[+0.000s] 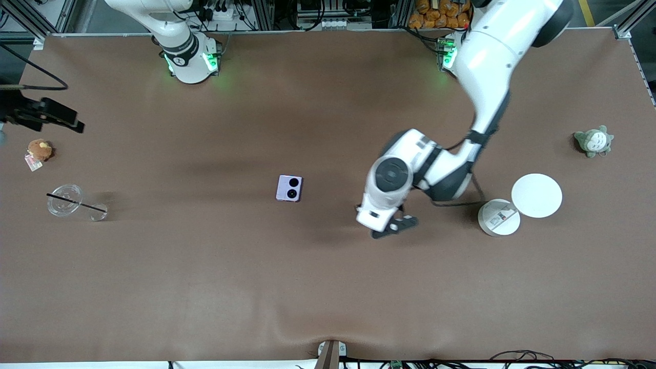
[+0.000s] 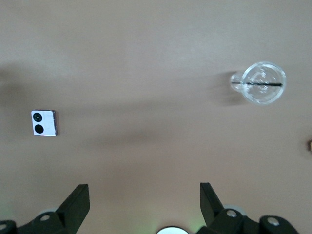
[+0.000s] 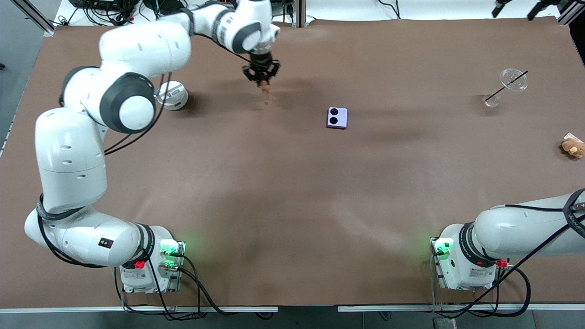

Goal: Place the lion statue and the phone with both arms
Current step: 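Carry the lion toward the white lamp while the right gripper reaches the phone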

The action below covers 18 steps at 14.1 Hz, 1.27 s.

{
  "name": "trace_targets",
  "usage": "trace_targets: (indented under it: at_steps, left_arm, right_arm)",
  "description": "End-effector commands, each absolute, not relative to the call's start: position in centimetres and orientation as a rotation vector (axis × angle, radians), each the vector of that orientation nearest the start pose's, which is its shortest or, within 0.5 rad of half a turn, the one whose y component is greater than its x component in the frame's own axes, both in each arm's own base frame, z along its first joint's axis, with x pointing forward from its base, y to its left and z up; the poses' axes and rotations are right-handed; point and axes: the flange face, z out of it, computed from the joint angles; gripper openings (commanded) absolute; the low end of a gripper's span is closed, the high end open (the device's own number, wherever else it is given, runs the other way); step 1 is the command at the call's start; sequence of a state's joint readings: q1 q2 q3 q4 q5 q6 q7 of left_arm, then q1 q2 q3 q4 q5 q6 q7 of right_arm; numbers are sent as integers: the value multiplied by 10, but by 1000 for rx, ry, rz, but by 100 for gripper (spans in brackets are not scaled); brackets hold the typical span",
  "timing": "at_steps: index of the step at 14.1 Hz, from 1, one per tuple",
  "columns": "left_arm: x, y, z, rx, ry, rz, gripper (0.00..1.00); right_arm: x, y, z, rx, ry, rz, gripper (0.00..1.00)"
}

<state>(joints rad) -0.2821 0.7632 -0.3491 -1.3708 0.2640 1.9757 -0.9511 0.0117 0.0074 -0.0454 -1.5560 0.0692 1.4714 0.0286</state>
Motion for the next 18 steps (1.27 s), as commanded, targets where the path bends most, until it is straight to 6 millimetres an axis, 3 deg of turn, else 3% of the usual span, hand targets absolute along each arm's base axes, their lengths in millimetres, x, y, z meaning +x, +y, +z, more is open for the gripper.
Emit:
trace_targets:
  at_steps: [1, 4, 6, 7, 9, 13, 15, 18]
  left_arm:
    - [639, -310, 268, -3001, -347, 168, 0]
    - [652, -249, 245, -2934, -282, 185, 0]
    - [654, -230, 235, -2915, -292, 204, 0]
    - [658, -213, 233, -2902, -309, 203, 0]
    - [661, -199, 230, -2900, -299, 213, 0]
    - [666, -161, 220, -2910, -277, 249, 0]
    - [665, -158, 214, -2909, -275, 262, 0]
    - [663, -153, 203, -2930, -270, 246, 0]
  right_arm:
    - [568, 33, 600, -3063, 21, 112, 100]
    - [585, 114, 561, -3102, 80, 128, 100]
    - [595, 171, 521, -3138, 34, 140, 100]
    - [599, 194, 491, -3145, -19, 186, 100]
    - [604, 220, 442, -3144, -49, 279, 100]
    - [617, 256, 383, -3036, -22, 264, 100]
    - [607, 289, 341, -3053, -77, 329, 100]
    - [598, 327, 286, -3084, -4, 289, 100]
